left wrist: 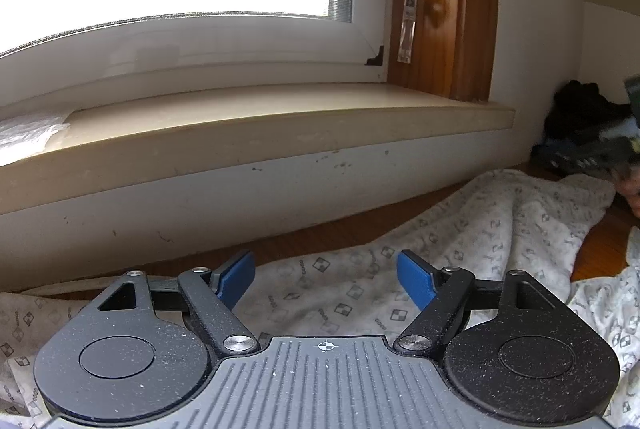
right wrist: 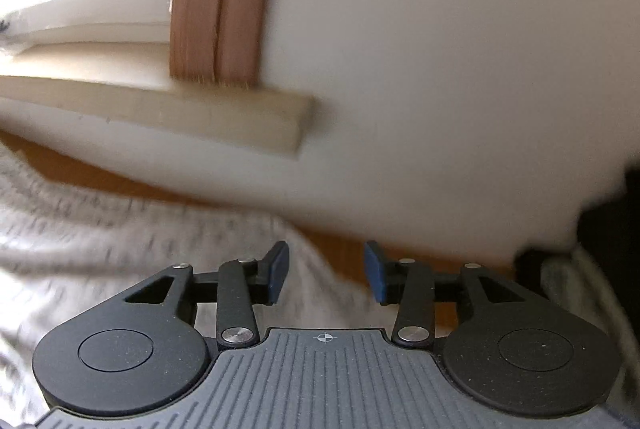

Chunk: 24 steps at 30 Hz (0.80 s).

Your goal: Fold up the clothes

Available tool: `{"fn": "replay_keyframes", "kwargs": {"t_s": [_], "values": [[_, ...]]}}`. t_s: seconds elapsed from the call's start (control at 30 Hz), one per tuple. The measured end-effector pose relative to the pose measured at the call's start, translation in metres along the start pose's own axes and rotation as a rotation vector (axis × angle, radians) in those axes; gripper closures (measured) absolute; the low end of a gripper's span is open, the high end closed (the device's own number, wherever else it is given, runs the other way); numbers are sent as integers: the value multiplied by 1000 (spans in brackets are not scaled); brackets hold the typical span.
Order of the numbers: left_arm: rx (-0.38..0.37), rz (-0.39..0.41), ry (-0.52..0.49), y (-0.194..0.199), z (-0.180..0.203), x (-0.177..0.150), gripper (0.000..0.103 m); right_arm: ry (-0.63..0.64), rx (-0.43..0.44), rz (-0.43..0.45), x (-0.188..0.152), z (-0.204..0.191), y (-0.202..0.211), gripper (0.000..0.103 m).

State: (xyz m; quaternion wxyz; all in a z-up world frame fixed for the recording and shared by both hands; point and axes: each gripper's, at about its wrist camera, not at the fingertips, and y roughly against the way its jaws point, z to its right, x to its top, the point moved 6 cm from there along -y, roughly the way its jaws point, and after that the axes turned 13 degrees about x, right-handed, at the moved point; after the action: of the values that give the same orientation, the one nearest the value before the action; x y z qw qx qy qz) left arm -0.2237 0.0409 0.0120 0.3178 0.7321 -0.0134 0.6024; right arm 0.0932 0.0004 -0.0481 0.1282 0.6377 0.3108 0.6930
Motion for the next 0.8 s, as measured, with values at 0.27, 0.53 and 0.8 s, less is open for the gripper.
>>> {"fn": "replay_keyframes", "kwargs": {"t_s": [0.27,0.53,0.8], "values": [[1,-12,-2,0,0,-1,22,-113,29,-2,-66,12,41,53],[50,-51,-119,23,10,-12,22,-37,-16,14,-79,4,56,52],[6,-72,-184,81,25,-11,51,65,5,93,-69,-21,72,36]]}}
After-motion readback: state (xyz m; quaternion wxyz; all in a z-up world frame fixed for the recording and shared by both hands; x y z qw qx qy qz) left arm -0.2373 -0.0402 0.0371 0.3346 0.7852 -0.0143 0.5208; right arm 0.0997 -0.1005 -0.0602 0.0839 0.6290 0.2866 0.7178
